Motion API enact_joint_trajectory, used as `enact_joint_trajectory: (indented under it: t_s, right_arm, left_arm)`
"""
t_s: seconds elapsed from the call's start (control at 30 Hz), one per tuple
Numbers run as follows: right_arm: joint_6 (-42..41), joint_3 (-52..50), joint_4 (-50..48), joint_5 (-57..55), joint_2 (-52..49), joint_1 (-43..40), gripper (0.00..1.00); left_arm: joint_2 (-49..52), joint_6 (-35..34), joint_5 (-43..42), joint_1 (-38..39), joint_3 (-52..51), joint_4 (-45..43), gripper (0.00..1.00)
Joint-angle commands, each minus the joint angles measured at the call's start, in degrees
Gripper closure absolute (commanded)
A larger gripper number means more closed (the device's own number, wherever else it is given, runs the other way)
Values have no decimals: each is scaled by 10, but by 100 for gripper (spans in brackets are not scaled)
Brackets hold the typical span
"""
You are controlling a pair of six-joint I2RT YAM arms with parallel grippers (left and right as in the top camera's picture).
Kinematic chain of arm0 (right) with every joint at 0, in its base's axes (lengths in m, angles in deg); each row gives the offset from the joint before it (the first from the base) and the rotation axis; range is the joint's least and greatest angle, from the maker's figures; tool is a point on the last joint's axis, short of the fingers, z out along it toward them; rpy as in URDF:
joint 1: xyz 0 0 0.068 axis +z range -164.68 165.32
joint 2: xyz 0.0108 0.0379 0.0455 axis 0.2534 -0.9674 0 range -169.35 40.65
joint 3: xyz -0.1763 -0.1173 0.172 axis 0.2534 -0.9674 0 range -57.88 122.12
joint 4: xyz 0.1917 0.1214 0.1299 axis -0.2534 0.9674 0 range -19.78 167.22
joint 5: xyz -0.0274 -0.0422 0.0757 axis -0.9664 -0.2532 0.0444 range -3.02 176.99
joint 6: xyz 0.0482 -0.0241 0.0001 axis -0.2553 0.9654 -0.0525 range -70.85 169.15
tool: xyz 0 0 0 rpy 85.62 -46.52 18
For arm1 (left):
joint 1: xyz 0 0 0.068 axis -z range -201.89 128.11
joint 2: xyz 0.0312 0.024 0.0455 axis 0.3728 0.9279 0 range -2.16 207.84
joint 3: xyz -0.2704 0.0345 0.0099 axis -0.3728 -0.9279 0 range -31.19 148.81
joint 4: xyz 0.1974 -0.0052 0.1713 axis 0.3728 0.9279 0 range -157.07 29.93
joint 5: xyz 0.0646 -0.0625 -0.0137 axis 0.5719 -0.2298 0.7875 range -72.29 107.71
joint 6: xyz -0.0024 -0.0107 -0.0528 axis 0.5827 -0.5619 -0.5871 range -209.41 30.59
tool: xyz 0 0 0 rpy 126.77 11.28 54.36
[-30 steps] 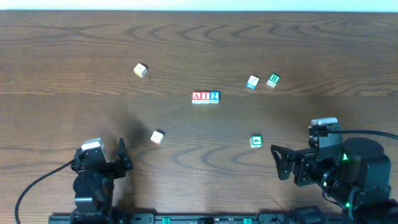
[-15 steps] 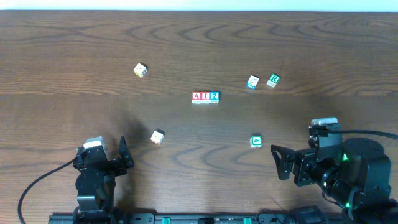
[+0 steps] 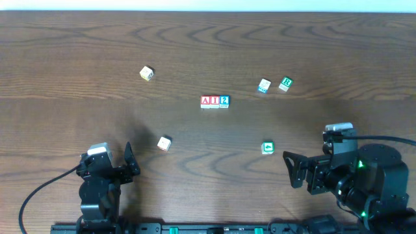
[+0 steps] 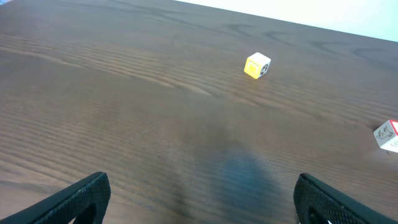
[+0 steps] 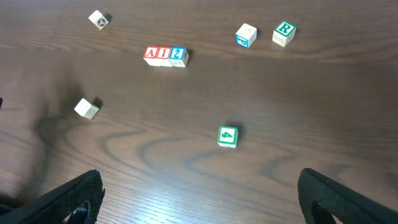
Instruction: Spell out Ai2
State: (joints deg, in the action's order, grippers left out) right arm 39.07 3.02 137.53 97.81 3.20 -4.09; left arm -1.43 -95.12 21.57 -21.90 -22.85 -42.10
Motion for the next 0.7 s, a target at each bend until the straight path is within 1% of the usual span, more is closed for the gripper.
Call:
enact_joint_trajectory:
  t_s: [0.0, 0.13, 0.2, 0.23, 0.3, 0.43, 0.57, 0.67]
  right_arm:
    - [-6, -1, 0, -1, 0, -1, 1]
    - [-6, -1, 0, -1, 0, -1, 1]
    - [42, -1, -1, -43, 0, -1, 1]
    - [54, -1, -2, -65, 0, -1, 1]
    - [61, -1, 11, -90, 6, 0, 1]
    - [66, -1, 33, -96, 42, -5, 1]
    - [115, -31, -24, -95, 111, -16, 1]
    - [145, -94, -103, -93, 171, -25, 1]
  left_arm:
    - [-5, 8, 6, -3, -12, -3, 5]
    - [-5, 8, 6, -3, -12, -3, 5]
    - [-5, 8, 6, -3, -12, -3, 5]
    - [-5, 8, 6, -3, -12, -3, 5]
    - [-5, 8, 6, -3, -12, -3, 5]
    - [-5, 8, 6, -3, -12, -3, 5]
    - [-5, 8, 6, -3, -12, -3, 5]
    - [-5, 8, 6, -3, -12, -3, 5]
